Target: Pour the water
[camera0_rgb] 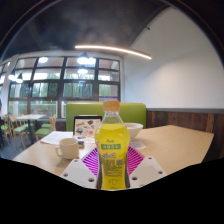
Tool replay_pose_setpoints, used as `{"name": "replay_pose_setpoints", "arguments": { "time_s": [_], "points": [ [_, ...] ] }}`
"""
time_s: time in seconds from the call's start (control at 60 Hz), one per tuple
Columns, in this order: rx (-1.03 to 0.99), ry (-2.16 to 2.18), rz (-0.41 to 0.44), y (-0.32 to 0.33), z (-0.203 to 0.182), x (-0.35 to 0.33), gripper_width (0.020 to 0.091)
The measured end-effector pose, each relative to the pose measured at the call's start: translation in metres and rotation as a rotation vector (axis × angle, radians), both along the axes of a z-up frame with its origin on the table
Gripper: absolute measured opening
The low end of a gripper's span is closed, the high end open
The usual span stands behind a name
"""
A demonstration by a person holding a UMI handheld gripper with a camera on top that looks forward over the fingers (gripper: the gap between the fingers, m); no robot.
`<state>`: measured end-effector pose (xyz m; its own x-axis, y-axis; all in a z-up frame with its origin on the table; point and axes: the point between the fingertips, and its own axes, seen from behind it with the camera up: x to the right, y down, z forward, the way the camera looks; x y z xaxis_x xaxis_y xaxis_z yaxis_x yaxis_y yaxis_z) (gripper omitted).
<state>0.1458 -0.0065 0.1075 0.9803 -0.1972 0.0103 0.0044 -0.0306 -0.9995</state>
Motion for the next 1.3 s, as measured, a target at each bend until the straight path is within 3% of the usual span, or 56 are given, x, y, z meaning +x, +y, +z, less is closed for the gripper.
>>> {"name": "replay_pose_setpoints", "arguments": {
  "time_s": [0.2, 0.367, 0.55, 0.75, 0.983, 1.067, 1.167, 1.233, 1.3],
  "points": [
    [-0.101, -0.448, -0.082, 0.061, 0.038, 0.041, 0.0313],
    [-0.150, -1.197, -0.058, 0.126, 0.089, -0.005, 0.0313],
    [-0.170, -1.989, -0.014, 0.172, 0.065, -0.051, 0.0313],
    [-0.175, -2.244, 0.032, 0.180, 0.061, -0.059, 0.0313],
    [-0.156, -2.208, 0.018, 0.167, 0.074, -0.053, 0.0313],
    [-0.106, -2.085, -0.014, 0.176, 0.096, -0.053, 0.0314],
    [-0.004, -1.659, -0.111, 0.160, 0.137, -0.031, 0.0312],
    [0.050, -1.287, -0.097, 0.166, 0.159, -0.016, 0.0312],
    [0.125, -0.861, -0.083, 0.156, 0.147, 0.001, 0.0313]
  ]
}}
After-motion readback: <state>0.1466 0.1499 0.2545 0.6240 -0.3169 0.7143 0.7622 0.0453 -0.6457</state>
